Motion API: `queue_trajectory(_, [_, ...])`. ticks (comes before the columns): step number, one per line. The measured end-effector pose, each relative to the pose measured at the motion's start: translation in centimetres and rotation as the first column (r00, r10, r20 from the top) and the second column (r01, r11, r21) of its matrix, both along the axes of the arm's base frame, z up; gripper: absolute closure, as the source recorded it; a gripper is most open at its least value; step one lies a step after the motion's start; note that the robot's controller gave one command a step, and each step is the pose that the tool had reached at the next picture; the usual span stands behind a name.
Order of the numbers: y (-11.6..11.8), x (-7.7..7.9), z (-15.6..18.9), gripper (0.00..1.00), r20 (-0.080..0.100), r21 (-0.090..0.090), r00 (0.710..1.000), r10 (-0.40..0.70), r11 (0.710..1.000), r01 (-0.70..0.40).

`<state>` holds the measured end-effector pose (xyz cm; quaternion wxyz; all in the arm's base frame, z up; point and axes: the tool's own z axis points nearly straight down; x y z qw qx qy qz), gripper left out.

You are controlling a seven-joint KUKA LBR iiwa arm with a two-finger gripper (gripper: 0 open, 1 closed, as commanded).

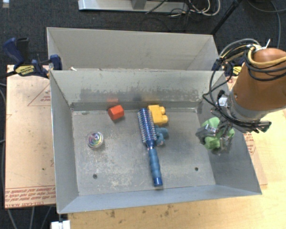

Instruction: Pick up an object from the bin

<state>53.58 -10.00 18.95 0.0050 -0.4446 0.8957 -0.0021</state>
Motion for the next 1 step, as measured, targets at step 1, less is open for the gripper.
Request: queue_trajectory(1, [-0.93, -0.27, 7.25, 1.00, 0.000, -0.002, 0.998, 0.063, 0.998, -0.063])
